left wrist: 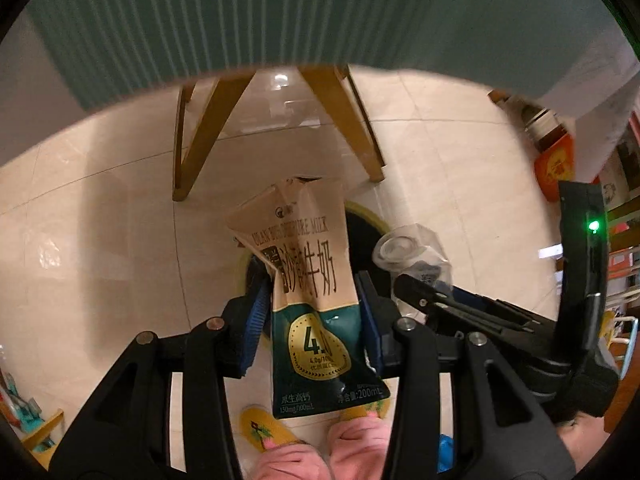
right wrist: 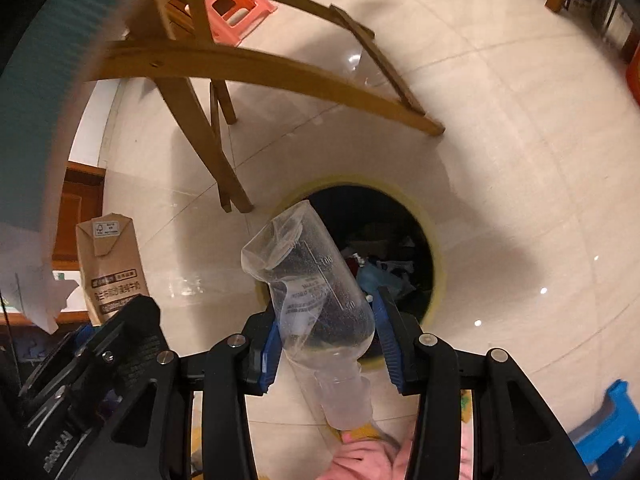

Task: Collect trash
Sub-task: 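Open both tools to drop the pouch and bottle into the bin, then move both tools back over the table toward the remaining trash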

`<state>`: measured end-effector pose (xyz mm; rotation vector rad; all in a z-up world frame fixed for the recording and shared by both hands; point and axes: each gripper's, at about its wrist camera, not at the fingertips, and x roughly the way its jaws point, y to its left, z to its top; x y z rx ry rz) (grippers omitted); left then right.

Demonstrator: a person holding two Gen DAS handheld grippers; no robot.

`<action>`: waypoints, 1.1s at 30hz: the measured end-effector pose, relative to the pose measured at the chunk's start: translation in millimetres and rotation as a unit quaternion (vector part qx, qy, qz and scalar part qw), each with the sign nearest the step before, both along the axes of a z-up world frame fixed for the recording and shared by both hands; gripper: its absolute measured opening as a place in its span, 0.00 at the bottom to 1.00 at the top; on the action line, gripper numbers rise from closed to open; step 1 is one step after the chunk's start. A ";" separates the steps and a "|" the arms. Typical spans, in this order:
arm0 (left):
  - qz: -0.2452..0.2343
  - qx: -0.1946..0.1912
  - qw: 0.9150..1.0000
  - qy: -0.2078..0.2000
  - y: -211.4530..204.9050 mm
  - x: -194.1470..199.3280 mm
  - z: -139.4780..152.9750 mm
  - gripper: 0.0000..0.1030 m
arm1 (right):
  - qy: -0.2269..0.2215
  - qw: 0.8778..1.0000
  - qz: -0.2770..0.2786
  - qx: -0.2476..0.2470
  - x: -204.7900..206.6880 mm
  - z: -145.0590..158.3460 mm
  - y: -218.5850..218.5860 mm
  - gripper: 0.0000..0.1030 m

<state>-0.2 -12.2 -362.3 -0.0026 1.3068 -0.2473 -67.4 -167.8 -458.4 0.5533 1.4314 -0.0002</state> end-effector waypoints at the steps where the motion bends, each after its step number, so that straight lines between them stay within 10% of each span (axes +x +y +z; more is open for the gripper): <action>1: -0.002 0.003 1.000 0.005 0.5 3.5 -7.2 0.39 | 0.002 1.000 -0.002 0.001 -0.3 -7.2 -0.1 0.45; 5: -0.006 0.017 1.000 0.014 5.9 14.3 -32.7 0.74 | -0.001 1.000 -0.014 -0.002 2.3 -25.0 0.9 0.69; 18: 0.003 0.032 0.999 -0.003 4.3 6.4 -30.7 0.76 | -0.014 0.999 -0.001 -0.039 5.7 -18.8 -5.7 0.70; 33: 0.025 0.032 0.999 -0.002 11.1 -30.7 97.5 0.81 | -0.034 0.998 0.015 -0.048 -19.6 124.9 -20.3 0.70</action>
